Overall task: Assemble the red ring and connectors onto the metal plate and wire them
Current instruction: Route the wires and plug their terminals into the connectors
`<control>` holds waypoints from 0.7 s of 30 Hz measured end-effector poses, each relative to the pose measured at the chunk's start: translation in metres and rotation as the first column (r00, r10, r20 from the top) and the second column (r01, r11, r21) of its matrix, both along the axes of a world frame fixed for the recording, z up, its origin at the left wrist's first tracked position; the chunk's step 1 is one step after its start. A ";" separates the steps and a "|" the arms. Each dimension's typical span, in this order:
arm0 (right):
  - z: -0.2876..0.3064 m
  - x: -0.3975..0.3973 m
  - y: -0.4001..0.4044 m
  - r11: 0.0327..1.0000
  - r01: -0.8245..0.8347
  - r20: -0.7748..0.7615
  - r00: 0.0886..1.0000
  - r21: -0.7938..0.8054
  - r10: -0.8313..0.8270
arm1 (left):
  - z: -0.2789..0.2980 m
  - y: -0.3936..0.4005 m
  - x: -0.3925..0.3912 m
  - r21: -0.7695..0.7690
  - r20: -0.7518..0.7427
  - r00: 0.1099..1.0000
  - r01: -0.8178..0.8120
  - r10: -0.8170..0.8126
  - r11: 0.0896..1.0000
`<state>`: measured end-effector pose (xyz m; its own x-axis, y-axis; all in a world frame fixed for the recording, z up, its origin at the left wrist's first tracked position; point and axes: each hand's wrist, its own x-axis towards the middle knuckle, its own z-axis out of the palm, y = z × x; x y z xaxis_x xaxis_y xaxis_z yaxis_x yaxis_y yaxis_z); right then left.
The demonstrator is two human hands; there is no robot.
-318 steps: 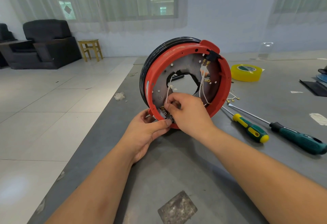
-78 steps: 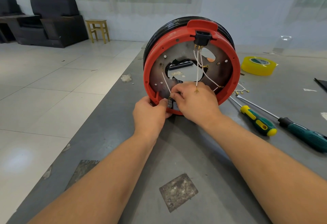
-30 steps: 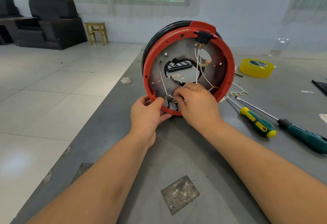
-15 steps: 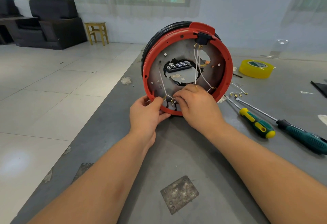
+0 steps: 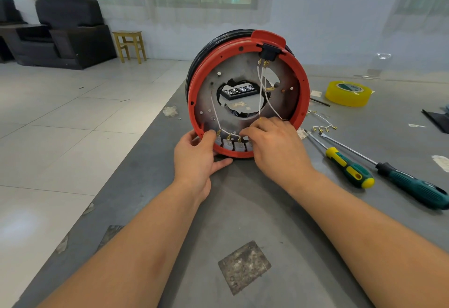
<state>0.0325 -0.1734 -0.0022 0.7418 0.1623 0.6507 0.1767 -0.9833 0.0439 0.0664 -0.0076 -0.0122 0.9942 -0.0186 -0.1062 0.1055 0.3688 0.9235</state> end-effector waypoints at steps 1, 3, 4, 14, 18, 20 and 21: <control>-0.001 0.000 0.001 1.000 -0.003 -0.003 1.000 0.011 0.003 | 0.001 0.000 0.000 -0.002 0.002 1.000 0.000 0.000 1.000; -0.002 0.000 0.003 1.000 0.002 -0.011 1.000 0.029 -0.002 | 0.001 -0.001 -0.001 -0.002 0.005 1.000 0.003 -0.003 1.000; -0.002 0.000 0.004 0.999 0.008 -0.017 1.000 0.032 -0.008 | 0.002 -0.001 -0.001 -0.003 0.006 1.000 0.004 -0.004 1.000; 0.003 0.004 0.007 1.000 0.014 -0.068 0.998 -0.002 -0.014 | 0.001 0.001 -0.001 -0.021 0.018 1.000 -0.009 0.010 1.000; 0.003 0.005 0.006 1.000 0.020 -0.073 0.997 -0.015 -0.021 | 0.001 0.000 -0.002 -0.010 0.019 1.000 -0.021 0.021 1.000; 0.001 0.003 0.005 0.999 0.011 -0.080 0.997 -0.034 -0.013 | 0.000 0.000 -0.001 -0.007 0.022 1.000 -0.022 0.022 1.000; 0.000 0.002 0.004 0.999 0.005 -0.080 0.997 -0.045 -0.008 | 0.000 0.000 -0.001 -0.008 0.023 0.999 -0.023 0.023 1.000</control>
